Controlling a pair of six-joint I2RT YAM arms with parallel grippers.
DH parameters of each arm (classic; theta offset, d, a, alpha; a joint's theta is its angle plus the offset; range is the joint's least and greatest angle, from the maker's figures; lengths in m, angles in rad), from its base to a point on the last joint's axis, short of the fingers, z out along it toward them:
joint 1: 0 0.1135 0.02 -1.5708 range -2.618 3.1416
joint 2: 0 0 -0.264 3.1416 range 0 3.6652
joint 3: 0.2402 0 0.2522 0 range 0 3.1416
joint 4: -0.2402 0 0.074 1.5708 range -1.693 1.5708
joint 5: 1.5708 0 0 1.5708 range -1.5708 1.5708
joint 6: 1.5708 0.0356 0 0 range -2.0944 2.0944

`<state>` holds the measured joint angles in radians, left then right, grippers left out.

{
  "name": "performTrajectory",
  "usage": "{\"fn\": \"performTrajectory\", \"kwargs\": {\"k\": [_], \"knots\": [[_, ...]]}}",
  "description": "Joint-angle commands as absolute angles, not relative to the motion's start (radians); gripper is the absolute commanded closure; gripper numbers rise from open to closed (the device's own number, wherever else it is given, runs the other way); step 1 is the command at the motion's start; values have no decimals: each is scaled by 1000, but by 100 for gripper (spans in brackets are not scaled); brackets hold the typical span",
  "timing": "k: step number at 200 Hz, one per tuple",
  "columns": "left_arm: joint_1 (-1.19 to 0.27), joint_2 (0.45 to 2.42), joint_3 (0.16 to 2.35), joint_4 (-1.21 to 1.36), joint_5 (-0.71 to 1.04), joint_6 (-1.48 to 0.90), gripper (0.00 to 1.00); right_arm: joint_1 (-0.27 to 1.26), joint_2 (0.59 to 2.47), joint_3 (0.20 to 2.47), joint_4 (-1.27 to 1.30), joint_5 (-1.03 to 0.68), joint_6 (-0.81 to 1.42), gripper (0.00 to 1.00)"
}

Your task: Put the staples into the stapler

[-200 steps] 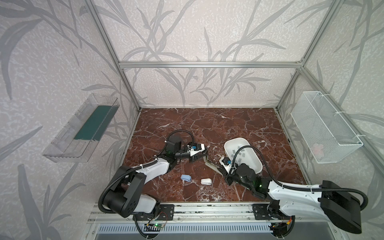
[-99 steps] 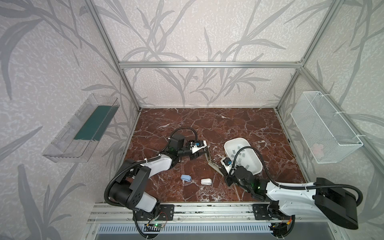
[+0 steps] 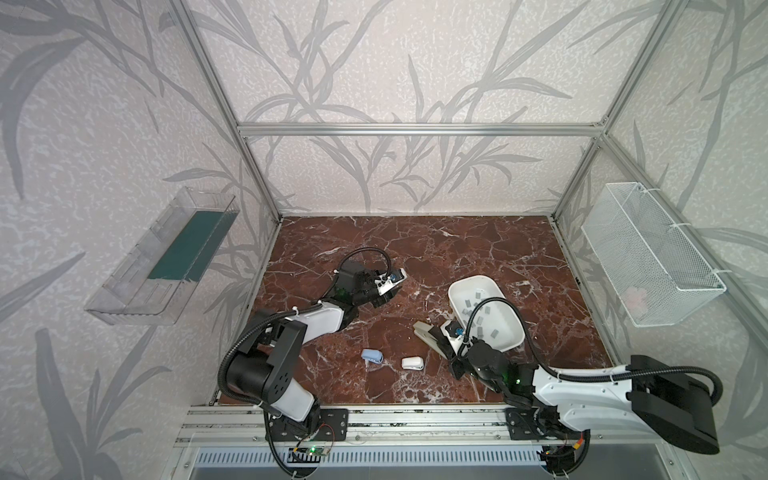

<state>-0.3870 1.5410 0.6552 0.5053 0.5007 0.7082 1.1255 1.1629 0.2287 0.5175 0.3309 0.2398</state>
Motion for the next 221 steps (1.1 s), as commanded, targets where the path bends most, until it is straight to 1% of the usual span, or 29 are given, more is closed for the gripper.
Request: {"fn": "performTrajectory", "kwargs": {"k": [1, 14, 42, 68, 86, 108, 137, 165, 221], "knots": [[-467, 1418, 615, 474, 502, 733, 51, 1132, 1173, 262, 506, 385, 269, 100], [-527, 1355, 560, 474, 502, 725, 51, 1132, 1177, 265, 512, 401, 280, 100], [-606, 1262, 391, 650, 509, 651, 50, 1131, 1173, 278, 512, 410, 298, 100], [-705, 1221, 342, 637, 411, 679, 49, 1132, 1175, 292, 509, 395, 298, 100], [-740, 1216, 302, 693, 411, 682, 48, 1132, 1171, 293, 512, 387, 298, 100], [-763, 1247, 257, 832, 417, 664, 46, 1132, 1170, 293, 525, 369, 297, 100], [-789, 1339, 286, 899, 416, 676, 44, 1132, 1181, 291, 561, 329, 289, 100], [-802, 1441, 286, 1053, 388, 673, 40, 1132, 1181, 291, 568, 319, 292, 100], [-830, 1565, 312, 1185, 379, 664, 41, 1133, 1192, 296, 583, 296, 295, 100]]}}
